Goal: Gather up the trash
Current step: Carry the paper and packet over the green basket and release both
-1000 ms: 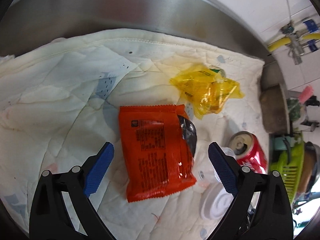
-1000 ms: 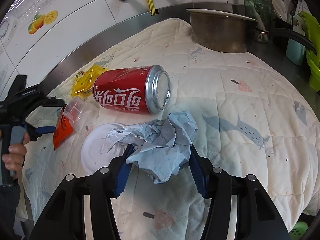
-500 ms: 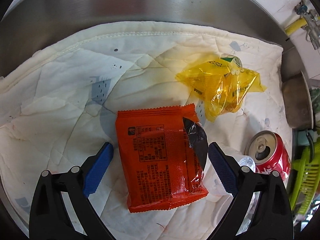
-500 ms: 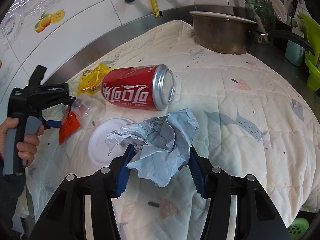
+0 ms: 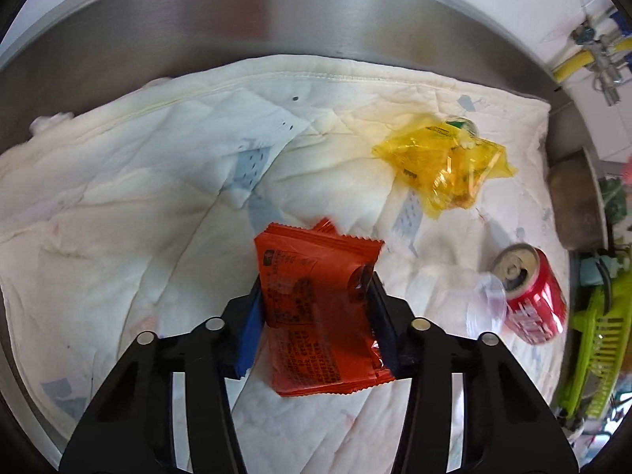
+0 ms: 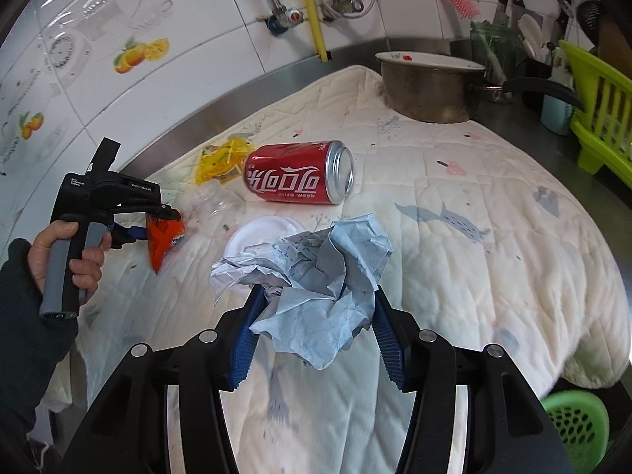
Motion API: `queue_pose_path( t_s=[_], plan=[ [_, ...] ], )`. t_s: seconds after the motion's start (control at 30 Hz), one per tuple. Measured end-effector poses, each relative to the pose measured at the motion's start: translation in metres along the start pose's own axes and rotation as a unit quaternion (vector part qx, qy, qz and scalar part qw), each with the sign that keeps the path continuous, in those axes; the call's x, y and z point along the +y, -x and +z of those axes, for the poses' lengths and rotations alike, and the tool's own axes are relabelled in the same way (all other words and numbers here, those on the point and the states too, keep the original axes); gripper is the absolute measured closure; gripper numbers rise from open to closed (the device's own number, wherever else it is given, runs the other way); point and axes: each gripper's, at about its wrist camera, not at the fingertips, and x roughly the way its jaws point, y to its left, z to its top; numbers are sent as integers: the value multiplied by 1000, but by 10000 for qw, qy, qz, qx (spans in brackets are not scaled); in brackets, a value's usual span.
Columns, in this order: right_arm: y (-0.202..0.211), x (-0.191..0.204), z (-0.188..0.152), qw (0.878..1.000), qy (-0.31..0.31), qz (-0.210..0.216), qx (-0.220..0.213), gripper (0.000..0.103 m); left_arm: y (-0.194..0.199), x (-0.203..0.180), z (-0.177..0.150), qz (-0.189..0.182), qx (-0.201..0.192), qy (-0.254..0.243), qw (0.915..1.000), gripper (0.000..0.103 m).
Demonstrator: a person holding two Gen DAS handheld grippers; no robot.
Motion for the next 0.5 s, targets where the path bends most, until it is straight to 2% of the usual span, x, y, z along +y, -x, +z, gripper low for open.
queue_pose_path(
  t_s=[0.1, 0.27, 0.5],
  plan=[
    [21, -2, -13, 10000, -32, -25, -69, 52, 15, 5, -13, -118, -90, -83, 9999, 61],
    [55, -13, -38, 9997, -158, -131, -122, 51, 42, 14, -38, -329, -187, -185, 9991, 61],
    [103, -47, -90, 9966, -416, -703, -118, 51, 83, 1, -97, -734, -229, -729, 9944, 62]
  ],
)
